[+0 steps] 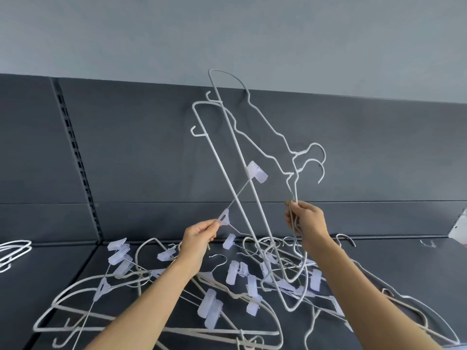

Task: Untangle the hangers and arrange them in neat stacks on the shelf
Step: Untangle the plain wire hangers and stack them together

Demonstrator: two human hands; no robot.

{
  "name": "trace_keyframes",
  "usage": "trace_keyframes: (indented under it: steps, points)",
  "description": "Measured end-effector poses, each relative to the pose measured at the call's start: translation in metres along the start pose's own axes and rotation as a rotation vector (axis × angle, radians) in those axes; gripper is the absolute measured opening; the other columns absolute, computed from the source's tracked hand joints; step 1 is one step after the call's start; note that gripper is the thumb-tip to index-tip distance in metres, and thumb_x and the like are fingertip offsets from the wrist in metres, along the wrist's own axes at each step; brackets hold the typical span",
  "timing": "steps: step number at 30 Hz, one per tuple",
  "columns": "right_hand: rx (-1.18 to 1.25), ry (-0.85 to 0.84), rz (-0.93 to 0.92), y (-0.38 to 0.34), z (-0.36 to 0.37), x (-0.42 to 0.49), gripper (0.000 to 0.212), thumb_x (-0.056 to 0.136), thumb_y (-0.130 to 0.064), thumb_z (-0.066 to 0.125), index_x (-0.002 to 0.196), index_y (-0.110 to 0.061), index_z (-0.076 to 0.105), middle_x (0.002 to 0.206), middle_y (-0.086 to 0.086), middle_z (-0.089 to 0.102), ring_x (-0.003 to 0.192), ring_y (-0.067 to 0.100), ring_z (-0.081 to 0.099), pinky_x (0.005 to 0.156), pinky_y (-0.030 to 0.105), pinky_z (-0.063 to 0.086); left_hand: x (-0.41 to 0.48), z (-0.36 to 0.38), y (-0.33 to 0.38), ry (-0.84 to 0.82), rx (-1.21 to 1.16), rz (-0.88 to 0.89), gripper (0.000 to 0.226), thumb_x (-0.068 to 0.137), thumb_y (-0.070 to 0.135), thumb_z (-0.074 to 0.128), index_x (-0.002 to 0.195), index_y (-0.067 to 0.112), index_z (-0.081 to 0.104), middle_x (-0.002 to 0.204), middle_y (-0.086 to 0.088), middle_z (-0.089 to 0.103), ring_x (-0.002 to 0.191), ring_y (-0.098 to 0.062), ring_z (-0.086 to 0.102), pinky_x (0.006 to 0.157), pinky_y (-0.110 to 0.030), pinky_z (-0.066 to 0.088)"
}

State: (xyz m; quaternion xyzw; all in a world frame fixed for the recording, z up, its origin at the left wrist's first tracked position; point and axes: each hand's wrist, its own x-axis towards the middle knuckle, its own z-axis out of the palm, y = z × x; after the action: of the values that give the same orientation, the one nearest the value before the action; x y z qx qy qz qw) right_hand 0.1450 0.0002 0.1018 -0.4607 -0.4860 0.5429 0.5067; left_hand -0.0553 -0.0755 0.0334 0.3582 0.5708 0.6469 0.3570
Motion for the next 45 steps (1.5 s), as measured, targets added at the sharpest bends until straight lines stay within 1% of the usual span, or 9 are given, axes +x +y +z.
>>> trace_keyframes:
  steps: [7, 12, 16, 23, 30, 34, 37, 41, 45]
  points:
    - [-0.003, 0.034, -0.038, -0.007, 0.006, -0.003, 0.020, 0.092, -0.006, 0.046, 0.077, -0.008, 0.058, 0.061, 0.006, 0.047, 0.053, 0.013, 0.042, 0.038, 0.013, 0.037, -0.003, 0.016, 0.014, 0.008, -0.155, -0.071, 0.024, 0.091, 0.011, 0.052, 0.079, 0.017, 0.071, 0.061, 0.000, 0.043, 0.058, -0.013, 0.035, 0.061, -0.020, 0.033]
    - [-0.054, -0.040, 0.056, -0.010, 0.011, -0.005, 0.022, 0.092, -0.006, 0.046, 0.075, -0.006, 0.060, 0.059, 0.006, 0.048, 0.045, 0.014, 0.042, 0.046, 0.024, 0.037, -0.001, 0.040, 0.034, -0.134, -0.380, -0.131, 0.022, 0.092, 0.011, 0.048, 0.080, 0.009, 0.067, 0.049, 0.003, 0.044, 0.053, -0.012, 0.032, 0.058, -0.024, 0.028]
    - [-0.048, -0.037, 0.052, -0.011, 0.010, -0.006, 0.025, 0.093, -0.006, 0.044, 0.074, -0.007, 0.059, 0.058, 0.006, 0.048, 0.043, 0.013, 0.043, 0.043, 0.023, 0.036, 0.004, 0.046, 0.042, -0.165, -0.580, -0.123, 0.022, 0.094, 0.011, 0.044, 0.086, 0.009, 0.063, 0.046, 0.007, 0.047, 0.051, -0.009, 0.038, 0.057, -0.021, 0.028]
    - [-0.027, 0.008, -0.025, -0.013, 0.001, -0.012, 0.018, 0.092, -0.005, 0.045, 0.080, -0.002, 0.058, 0.059, 0.005, 0.046, 0.050, 0.014, 0.039, 0.034, 0.016, 0.032, 0.004, 0.032, 0.022, -0.120, -0.513, -0.186, 0.018, 0.093, 0.010, 0.047, 0.093, 0.007, 0.064, 0.049, 0.004, 0.050, 0.050, -0.010, 0.041, 0.059, -0.024, 0.030]
    - [0.024, 0.057, -0.028, -0.011, -0.006, -0.006, 0.023, 0.092, -0.005, 0.043, 0.076, -0.007, 0.060, 0.060, 0.006, 0.046, 0.052, 0.013, 0.038, 0.034, 0.016, 0.031, 0.004, 0.014, 0.010, -0.017, -0.269, -0.240, 0.017, 0.092, 0.008, 0.051, 0.086, 0.007, 0.066, 0.055, -0.001, 0.047, 0.048, -0.012, 0.037, 0.052, -0.024, 0.032]
    - [0.052, 0.085, -0.025, -0.014, -0.016, -0.002, 0.023, 0.092, -0.005, 0.045, 0.075, -0.007, 0.060, 0.060, 0.006, 0.046, 0.050, 0.014, 0.039, 0.033, 0.015, 0.032, 0.009, -0.002, 0.011, 0.063, -0.005, -0.160, 0.016, 0.090, 0.006, 0.053, 0.085, 0.007, 0.068, 0.058, -0.003, 0.045, 0.047, -0.013, 0.032, 0.048, -0.022, 0.028]
    - [-0.003, 0.097, -0.051, -0.013, -0.027, 0.001, 0.024, 0.091, -0.005, 0.046, 0.072, -0.007, 0.059, 0.059, 0.007, 0.045, 0.047, 0.014, 0.038, 0.033, 0.014, 0.031, 0.015, -0.015, 0.015, 0.070, 0.244, -0.093, 0.022, 0.088, 0.005, 0.053, 0.074, 0.012, 0.067, 0.056, -0.002, 0.045, 0.051, -0.013, 0.036, 0.051, -0.022, 0.031]
    - [-0.078, 0.076, -0.085, -0.010, -0.040, 0.006, 0.024, 0.090, -0.003, 0.048, 0.070, -0.007, 0.059, 0.058, 0.007, 0.044, 0.046, 0.014, 0.037, 0.032, 0.014, 0.029, 0.024, -0.032, 0.012, 0.054, 0.554, -0.138, 0.016, 0.084, 0.006, 0.056, 0.075, 0.008, 0.069, 0.055, 0.000, 0.052, 0.059, -0.016, 0.045, 0.055, -0.024, 0.034]
    - [-0.155, 0.030, -0.113, -0.006, -0.050, 0.009, 0.021, 0.090, -0.003, 0.048, 0.073, -0.006, 0.060, 0.058, 0.008, 0.045, 0.036, 0.008, 0.039, 0.032, 0.014, 0.029, 0.027, -0.045, 0.003, -0.001, 0.753, -0.198, 0.014, 0.081, 0.011, 0.060, 0.083, 0.003, 0.072, 0.071, -0.011, 0.060, 0.069, -0.023, 0.052, 0.065, -0.026, 0.038]
